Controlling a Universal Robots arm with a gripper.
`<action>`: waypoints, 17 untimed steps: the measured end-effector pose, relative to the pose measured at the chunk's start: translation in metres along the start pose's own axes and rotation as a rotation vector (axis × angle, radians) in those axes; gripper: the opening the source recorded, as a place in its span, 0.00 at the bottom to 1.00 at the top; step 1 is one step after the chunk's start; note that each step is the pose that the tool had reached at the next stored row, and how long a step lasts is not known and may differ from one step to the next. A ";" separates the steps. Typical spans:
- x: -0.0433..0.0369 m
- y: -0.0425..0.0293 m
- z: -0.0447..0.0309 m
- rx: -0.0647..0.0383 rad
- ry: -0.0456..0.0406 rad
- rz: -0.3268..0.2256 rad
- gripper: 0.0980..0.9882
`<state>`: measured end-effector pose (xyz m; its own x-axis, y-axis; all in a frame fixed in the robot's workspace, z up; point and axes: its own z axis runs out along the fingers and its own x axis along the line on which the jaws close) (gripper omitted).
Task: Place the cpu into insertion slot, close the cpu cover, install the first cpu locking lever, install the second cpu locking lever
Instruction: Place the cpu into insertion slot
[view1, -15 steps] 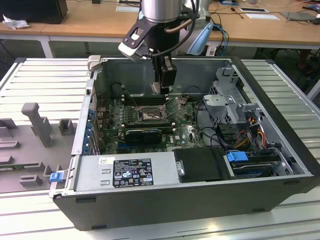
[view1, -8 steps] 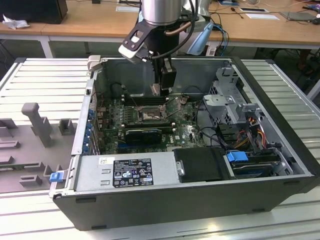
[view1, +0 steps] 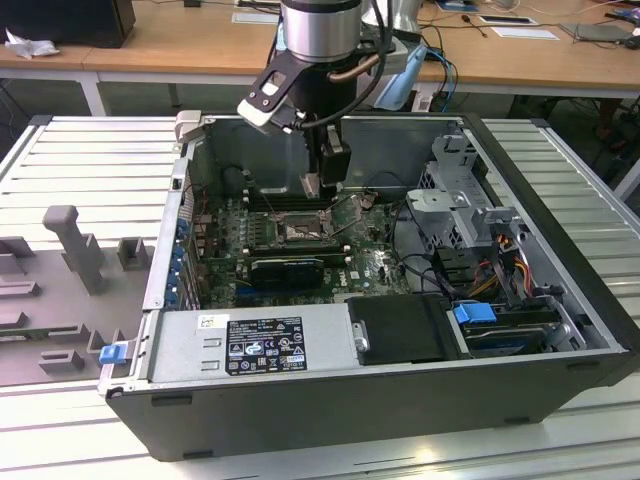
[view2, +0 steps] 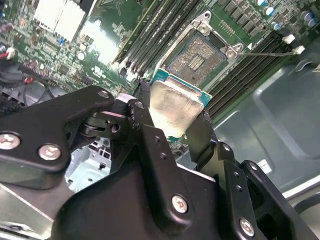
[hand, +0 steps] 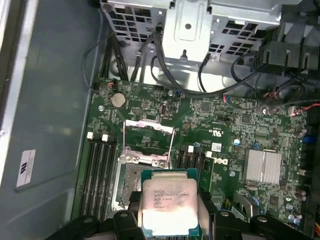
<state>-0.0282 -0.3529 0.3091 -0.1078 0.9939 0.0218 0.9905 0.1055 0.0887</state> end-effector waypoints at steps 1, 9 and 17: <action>0.0000 -0.0001 0.0019 0.000 -0.0014 0.016 0.48; 0.0001 -0.0041 0.0189 -0.002 -0.0099 0.112 0.48; 0.0029 -0.0092 0.0351 -0.003 -0.0101 0.114 0.48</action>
<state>-0.0346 -0.3499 0.2733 0.0063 0.9997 0.0218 0.9960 -0.0083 0.0887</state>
